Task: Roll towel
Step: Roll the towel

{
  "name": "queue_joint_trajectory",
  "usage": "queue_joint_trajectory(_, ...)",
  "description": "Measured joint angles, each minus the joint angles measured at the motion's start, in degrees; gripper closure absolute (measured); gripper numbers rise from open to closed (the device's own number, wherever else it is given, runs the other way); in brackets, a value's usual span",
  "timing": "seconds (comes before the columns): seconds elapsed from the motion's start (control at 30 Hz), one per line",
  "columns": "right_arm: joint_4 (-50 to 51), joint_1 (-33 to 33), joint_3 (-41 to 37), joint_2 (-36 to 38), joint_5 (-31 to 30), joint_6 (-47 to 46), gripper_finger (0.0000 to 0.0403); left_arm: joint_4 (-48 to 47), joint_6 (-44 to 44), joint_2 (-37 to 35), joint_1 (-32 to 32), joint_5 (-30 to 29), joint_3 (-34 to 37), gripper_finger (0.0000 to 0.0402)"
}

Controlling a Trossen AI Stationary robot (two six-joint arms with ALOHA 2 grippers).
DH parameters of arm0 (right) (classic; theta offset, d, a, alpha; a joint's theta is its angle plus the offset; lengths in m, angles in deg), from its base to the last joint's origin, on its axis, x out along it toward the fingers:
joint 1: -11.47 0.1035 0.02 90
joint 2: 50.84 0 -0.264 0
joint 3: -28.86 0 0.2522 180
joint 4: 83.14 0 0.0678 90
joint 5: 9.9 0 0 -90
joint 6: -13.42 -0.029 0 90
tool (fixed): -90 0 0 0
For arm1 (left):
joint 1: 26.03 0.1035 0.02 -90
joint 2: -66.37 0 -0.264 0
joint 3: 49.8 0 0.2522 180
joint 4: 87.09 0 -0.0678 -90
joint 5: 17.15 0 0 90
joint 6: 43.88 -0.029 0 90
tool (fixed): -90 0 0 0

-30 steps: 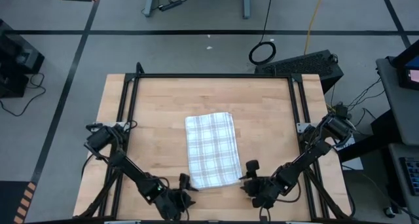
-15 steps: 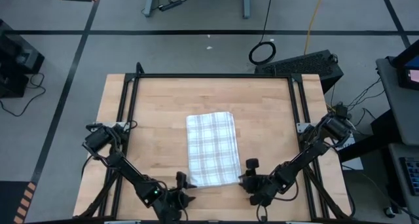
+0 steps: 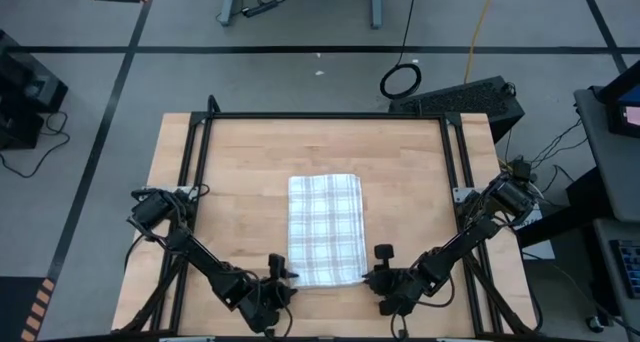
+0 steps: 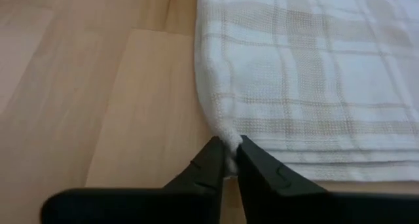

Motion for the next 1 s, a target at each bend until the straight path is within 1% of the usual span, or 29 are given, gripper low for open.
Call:
queue_joint_trajectory(0.13, -0.04, 0.46, 0.0, -0.04, -0.01, -1.79, 0.0385, -0.01, 0.01, 0.0, -0.01, 0.91, 0.02, 0.0236)
queue_joint_trajectory(0.3, -1.58, 0.57, -0.12, -0.11, 0.24, -2.66, 0.0391, -0.04, 1.4, 0.02, 0.5, 3.99, 0.02, 0.0322)
queue_joint_trajectory(0.4, -4.15, 0.53, -0.03, 0.04, 2.74, -2.57, 0.0392, -0.51, 1.55, -0.9, 0.42, 5.88, 0.0, 0.0379)
queue_joint_trajectory(0.43, -4.52, 0.52, 0.11, 0.46, 4.38, -2.58, 0.0392, -1.12, 2.38, -1.62, 0.25, 6.49, 0.07, 0.0387)
queue_joint_trajectory(0.53, -6.77, 0.41, 0.26, 1.79, 9.24, -5.19, 0.0392, -1.53, 5.45, -4.43, 0.2, 9.46, 0.17, 0.0386)
queue_joint_trajectory(0.67, -8.74, -0.78, 0.39, 3.48, 16.63, -12.21, 0.0392, -1.01, 8.74, -8.54, 0.35, 16.36, 0.11, 0.0385)
queue_joint_trajectory(0.77, -10.88, -1.75, 0.39, 3.5, 20.32, -13.04, 0.0392, -1.22, 8.79, -10.31, 1.28, 22.27, 0.13, 0.0384)
queue_joint_trajectory(0.83, -11.19, -2.44, 0.42, 3.5, 22.85, -13.97, 0.0393, -1.55, 8.56, -10.53, 2.57, 25.1, 0.07, 0.0384)
queue_joint_trajectory(1.0, -12.2, -5.99, 0.37, 4.62, 29.8, -15.17, 0.0393, -5.81, 6.67, -10.51, 6.98, 34.51, 0.11, 0.0384)
